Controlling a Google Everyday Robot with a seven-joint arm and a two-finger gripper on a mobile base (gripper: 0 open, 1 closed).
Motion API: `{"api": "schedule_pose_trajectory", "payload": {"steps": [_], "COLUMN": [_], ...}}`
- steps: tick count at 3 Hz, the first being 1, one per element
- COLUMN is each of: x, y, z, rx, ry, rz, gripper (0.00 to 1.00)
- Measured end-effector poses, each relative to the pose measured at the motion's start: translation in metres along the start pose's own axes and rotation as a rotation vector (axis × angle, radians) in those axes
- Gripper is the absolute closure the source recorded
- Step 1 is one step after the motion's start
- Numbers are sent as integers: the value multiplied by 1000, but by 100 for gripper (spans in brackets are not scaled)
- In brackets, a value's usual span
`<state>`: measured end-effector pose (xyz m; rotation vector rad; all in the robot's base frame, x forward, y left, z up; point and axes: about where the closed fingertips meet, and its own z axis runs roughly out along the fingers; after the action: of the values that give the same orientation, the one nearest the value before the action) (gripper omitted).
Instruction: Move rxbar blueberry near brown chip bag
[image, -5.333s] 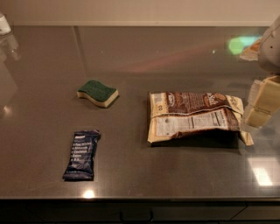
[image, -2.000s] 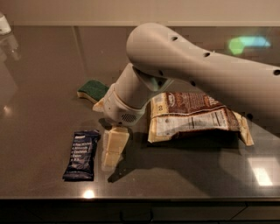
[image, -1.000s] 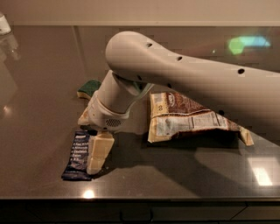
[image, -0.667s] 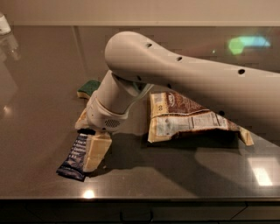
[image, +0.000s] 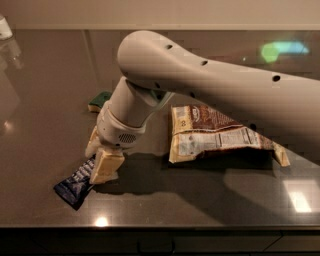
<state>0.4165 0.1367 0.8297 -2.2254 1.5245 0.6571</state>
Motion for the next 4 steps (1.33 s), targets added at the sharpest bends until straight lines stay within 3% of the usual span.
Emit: {"api": "schedule_pose_trajectory", "payload": {"steps": [1,4], "x": [8,23], "y": [3,-11], "z": [-10,-62], "rx": [27,133], "ry": [-15,-46], "rz": [16,69], "gripper": [100,100]}}
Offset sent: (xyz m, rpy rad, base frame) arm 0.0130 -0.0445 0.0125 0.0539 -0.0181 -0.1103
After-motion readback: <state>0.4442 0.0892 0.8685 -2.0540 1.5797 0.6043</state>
